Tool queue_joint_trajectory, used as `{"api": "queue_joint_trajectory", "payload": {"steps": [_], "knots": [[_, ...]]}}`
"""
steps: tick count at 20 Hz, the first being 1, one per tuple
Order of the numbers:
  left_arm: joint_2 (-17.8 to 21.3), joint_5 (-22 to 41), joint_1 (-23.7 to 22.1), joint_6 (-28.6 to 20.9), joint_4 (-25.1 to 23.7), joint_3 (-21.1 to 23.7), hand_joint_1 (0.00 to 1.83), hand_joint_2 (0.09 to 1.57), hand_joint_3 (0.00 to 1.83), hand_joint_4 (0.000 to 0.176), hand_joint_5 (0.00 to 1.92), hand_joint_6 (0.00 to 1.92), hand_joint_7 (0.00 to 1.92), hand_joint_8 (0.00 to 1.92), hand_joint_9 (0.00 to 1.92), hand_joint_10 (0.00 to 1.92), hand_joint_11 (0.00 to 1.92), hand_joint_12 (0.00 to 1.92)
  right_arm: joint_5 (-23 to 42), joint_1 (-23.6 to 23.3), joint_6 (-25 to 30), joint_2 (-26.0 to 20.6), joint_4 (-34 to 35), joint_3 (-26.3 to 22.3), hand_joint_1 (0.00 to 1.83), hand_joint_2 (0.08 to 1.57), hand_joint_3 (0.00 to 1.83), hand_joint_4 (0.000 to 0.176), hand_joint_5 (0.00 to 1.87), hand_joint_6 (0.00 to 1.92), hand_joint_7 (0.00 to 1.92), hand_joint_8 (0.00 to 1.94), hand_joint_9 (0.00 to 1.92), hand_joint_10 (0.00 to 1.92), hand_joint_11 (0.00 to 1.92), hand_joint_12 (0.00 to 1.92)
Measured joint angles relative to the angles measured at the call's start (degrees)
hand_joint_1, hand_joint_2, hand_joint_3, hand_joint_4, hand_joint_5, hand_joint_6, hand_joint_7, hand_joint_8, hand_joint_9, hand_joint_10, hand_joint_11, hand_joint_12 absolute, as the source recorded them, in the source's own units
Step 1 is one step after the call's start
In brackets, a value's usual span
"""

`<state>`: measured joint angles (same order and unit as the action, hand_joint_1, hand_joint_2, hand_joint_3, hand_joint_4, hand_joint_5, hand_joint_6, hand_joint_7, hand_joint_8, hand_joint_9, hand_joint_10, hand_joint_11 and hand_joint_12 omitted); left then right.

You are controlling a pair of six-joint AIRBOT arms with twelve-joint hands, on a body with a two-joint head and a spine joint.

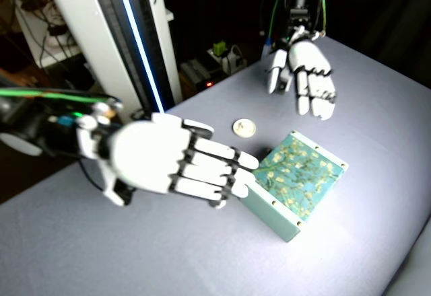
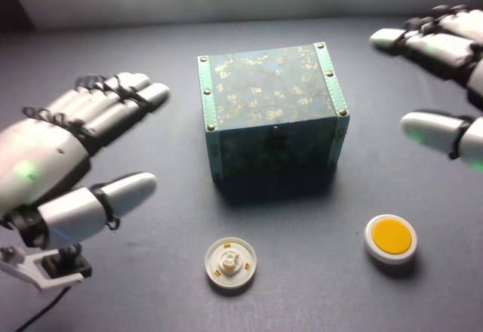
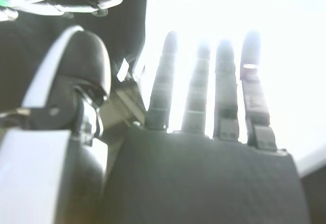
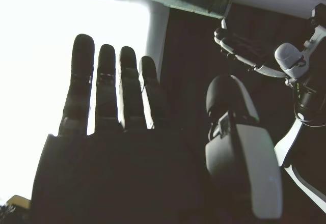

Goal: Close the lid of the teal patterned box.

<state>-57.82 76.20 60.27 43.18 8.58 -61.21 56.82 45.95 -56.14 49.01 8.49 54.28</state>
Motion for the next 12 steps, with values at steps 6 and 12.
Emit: {"api": "queue_joint_trajectory", "payload": {"steps": [6,12], "knots": [[2.75,6.36,2.43,3.19,4.39,2.08,0.34,1.35,0.00,0.117,0.00,0.00,0.00,0.00,0.00,0.00,0.00,0.00,11.17,6.78,-0.35,-4.76,4.39,-3.65,0.17,1.37,0.00,0.000,0.00,0.00,0.00,0.00,0.00,0.00,0.00,0.22],[5.95,14.84,5.57,6.49,8.00,4.68,0.12,1.27,0.00,0.153,0.00,0.00,0.00,0.00,0.00,0.00,0.00,0.00,23.34,9.84,-1.14,-8.72,6.01,-6.49,0.12,1.34,0.00,0.036,0.00,0.00,0.00,0.00,0.00,0.00,0.00,0.00]]}}
